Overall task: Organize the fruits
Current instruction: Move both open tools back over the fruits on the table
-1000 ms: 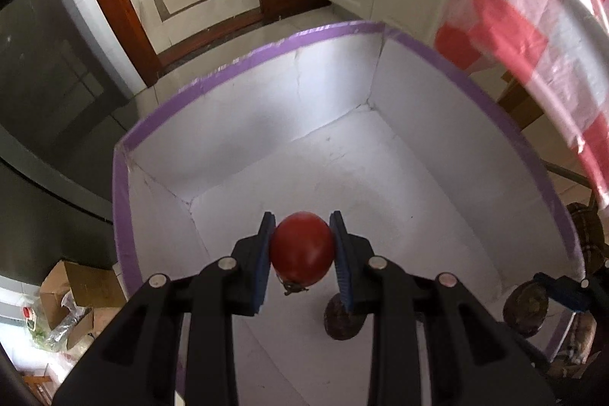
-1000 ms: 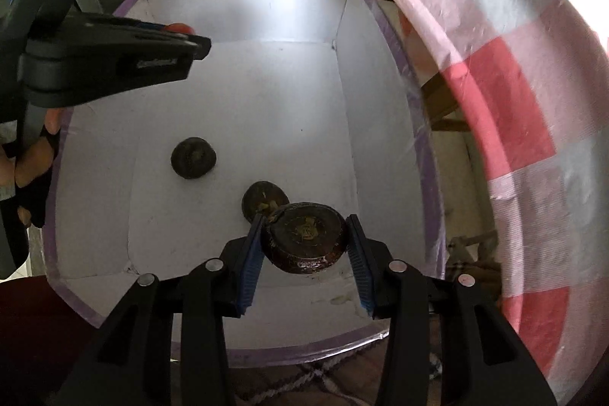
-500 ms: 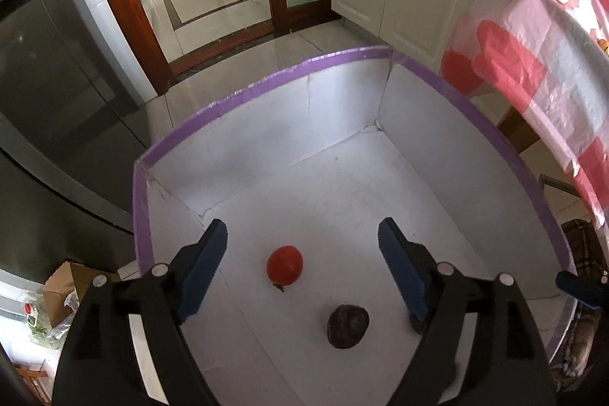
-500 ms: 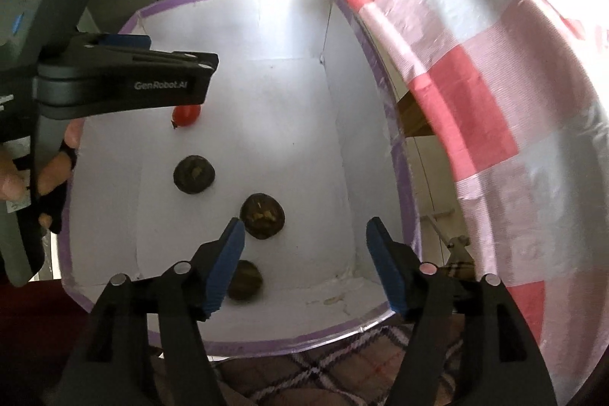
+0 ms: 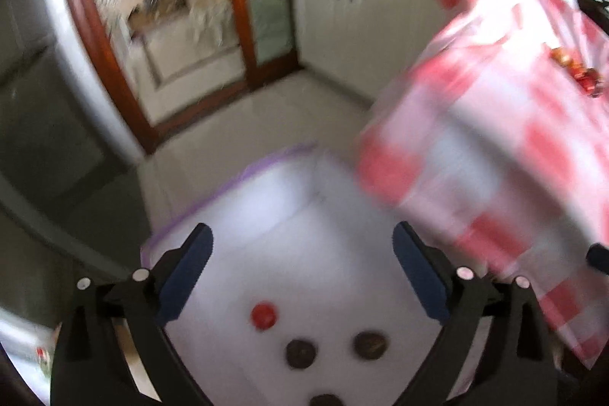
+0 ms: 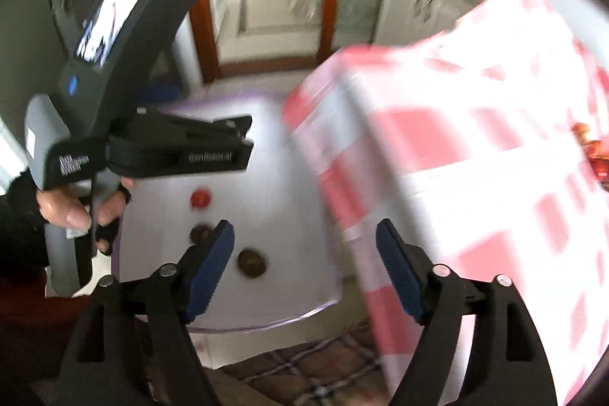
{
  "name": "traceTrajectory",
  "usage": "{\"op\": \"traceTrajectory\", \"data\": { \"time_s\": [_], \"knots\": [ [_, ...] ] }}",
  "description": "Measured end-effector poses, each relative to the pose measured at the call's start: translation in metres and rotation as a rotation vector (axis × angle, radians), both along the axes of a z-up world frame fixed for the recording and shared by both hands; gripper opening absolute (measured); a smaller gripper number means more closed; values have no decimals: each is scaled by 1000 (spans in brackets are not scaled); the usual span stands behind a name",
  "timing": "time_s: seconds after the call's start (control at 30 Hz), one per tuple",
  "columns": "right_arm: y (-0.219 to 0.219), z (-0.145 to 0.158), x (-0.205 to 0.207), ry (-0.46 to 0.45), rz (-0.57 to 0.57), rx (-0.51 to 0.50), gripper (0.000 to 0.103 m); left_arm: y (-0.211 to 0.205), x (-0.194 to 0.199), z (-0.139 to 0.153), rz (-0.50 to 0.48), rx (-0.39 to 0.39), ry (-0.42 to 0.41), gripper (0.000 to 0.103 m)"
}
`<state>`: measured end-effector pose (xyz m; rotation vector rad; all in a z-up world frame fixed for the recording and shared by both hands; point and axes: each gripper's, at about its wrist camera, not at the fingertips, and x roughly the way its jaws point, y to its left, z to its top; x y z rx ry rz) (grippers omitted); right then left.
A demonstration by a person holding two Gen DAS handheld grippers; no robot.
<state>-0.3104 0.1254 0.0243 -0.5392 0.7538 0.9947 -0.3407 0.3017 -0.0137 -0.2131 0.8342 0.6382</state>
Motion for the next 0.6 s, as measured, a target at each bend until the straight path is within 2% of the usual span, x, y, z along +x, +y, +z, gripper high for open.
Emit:
{"op": "traceTrajectory", "data": {
  "time_s": [0.1, 0.17, 0.33, 0.43, 0.6],
  "knots": [
    [-38, 34, 18, -66, -91, 85, 83, -41, 29, 45, -102, 75, -96, 101],
    [-73, 50, 36, -107, -178, 126, 84, -64, 49, 62, -167, 84, -140, 101],
    [-159, 69, 90, -117, -412, 221, 87, -144, 128, 100, -396, -2, -243, 101],
    [-221, 70, 135, -89, -618, 278, 87, -193, 189, 100, -486, -68, -276, 101],
    [-313, 45, 203, -17, -940, 334, 87, -267, 285, 76, -574, -151, -275, 101]
  ]
}}
